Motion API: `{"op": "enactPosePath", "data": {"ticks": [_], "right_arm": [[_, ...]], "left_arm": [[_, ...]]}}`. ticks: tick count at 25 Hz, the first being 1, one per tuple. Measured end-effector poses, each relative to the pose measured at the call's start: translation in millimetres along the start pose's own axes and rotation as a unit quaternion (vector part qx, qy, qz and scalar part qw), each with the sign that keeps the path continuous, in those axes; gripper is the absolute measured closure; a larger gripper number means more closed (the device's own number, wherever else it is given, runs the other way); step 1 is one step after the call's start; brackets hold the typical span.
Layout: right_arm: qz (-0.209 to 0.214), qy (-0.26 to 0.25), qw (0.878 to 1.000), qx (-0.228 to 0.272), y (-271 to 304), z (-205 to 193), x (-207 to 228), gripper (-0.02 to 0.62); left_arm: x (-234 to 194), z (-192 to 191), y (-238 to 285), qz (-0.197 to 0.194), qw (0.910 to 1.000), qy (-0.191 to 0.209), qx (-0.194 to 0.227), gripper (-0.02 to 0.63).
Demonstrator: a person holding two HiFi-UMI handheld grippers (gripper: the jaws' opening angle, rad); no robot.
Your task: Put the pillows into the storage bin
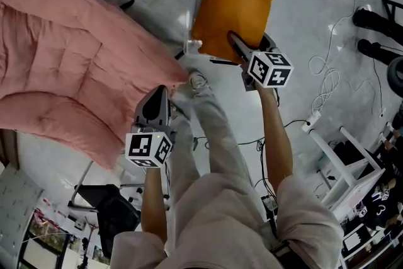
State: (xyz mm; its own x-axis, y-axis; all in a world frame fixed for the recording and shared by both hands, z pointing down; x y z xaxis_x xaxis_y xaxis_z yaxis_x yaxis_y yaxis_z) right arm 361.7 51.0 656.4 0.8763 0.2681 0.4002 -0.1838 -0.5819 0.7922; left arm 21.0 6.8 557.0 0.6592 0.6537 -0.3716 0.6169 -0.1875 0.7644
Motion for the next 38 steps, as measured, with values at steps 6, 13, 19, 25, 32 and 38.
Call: {"op": "enactPosePath", "data": {"ticks": [6, 13, 19, 25, 32, 38], "right_arm": [[-0.048, 0.082, 0.992, -0.080, 51, -46, 89, 0.064], [-0.024, 0.027, 0.994, -0.101, 53, -67, 55, 0.108], [-0.004, -0.056, 0.997, -0.051, 39, -36, -15, 0.212], [0.005, -0.184, 0.983, -0.014, 14, -8, -107, 0.310], [0.049, -0.297, 0.953, 0.024, -9, 10, -219, 0.438], [0.070, -0.346, 0.935, 0.024, -17, 17, -292, 0.573]], "left_arm": [[5, 3, 14, -0.005, 0.9998, 0.008, -0.015, 0.594], [-8, 2, 9, 0.003, 0.9999, -0.001, -0.013, 0.594], [-20, 7, -11, 0.018, 0.9997, -0.014, 0.009, 0.594], [-45, 2, -49, 0.042, 0.9977, -0.040, 0.037, 0.594], [-80, -21, -105, 0.089, 0.9895, -0.083, 0.078, 0.594], [-103, -37, -157, 0.129, 0.9797, -0.118, 0.098, 0.594]]}}
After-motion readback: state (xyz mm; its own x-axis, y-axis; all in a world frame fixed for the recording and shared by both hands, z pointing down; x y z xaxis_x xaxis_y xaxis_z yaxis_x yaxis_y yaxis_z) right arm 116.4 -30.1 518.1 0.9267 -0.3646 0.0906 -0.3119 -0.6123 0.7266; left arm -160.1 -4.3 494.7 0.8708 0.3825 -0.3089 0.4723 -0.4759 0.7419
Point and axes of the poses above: the fingertips, and each gripper's own axes: y forward along the fingers, x to its right, z out of its top, the point moved 10 cm from there along -y, backward along the fingers, and after that the axes turned 14 degrees about -x, right-handed, at the moved point
